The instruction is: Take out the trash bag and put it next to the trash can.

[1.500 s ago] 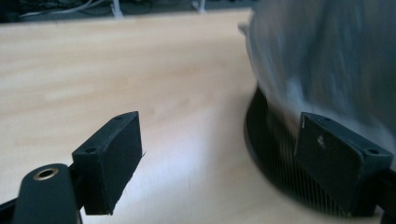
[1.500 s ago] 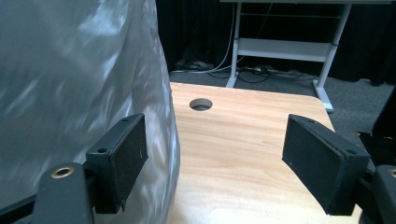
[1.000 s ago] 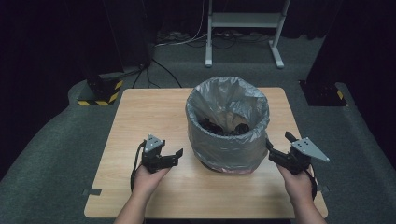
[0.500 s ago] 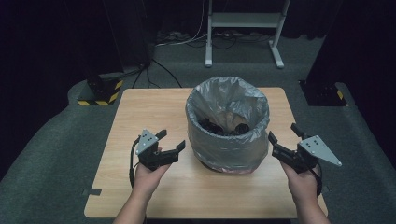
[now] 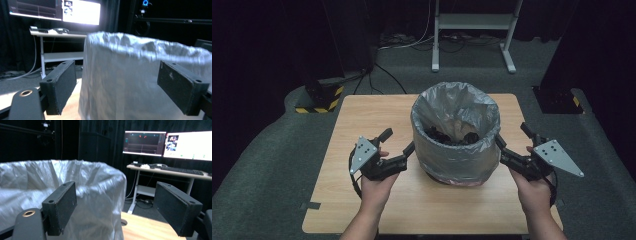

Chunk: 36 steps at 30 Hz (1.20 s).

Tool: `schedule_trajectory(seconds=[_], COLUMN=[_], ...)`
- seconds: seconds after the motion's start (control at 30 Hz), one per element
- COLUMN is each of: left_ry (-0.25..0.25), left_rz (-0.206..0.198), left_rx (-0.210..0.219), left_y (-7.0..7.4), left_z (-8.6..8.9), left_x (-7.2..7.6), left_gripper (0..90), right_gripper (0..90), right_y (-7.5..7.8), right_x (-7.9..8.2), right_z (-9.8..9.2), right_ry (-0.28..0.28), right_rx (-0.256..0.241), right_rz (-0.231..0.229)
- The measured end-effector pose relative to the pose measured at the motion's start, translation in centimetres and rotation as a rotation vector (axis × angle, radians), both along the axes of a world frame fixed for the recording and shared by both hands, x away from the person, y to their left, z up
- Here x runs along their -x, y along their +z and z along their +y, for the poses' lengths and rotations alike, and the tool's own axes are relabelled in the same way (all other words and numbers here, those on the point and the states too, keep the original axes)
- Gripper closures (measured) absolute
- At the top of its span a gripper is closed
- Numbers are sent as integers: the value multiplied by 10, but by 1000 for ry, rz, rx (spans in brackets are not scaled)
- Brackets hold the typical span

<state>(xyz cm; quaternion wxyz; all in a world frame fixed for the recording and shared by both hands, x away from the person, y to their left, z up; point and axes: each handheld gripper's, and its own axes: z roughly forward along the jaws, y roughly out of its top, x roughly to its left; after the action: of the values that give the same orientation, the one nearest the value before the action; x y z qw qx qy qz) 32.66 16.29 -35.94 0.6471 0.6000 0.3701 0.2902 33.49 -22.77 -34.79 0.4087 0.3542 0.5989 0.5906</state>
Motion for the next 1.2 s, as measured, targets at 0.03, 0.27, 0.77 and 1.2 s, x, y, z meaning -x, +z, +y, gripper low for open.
schedule_trajectory(seconds=[0.03,0.27,0.77,1.2], left_ry=[6,27,137,214], left_rz=[-3,-30,114,81], left_rx=[7,16,38,-1], left_y=[3,26,23,26], left_z=[-2,-22,-38,-39], left_x=[-2,-24,-59,-54], left_gripper=[164,170,578,900], right_gripper=[176,191,578,843], right_y=[3,25,36,31], right_x=[0,-3,-41,-50], right_z=[1,3,26,28], right_ry=[4,49,-14,-106], right_rx=[6,-26,19,34], right_rz=[-8,-90,103,228])
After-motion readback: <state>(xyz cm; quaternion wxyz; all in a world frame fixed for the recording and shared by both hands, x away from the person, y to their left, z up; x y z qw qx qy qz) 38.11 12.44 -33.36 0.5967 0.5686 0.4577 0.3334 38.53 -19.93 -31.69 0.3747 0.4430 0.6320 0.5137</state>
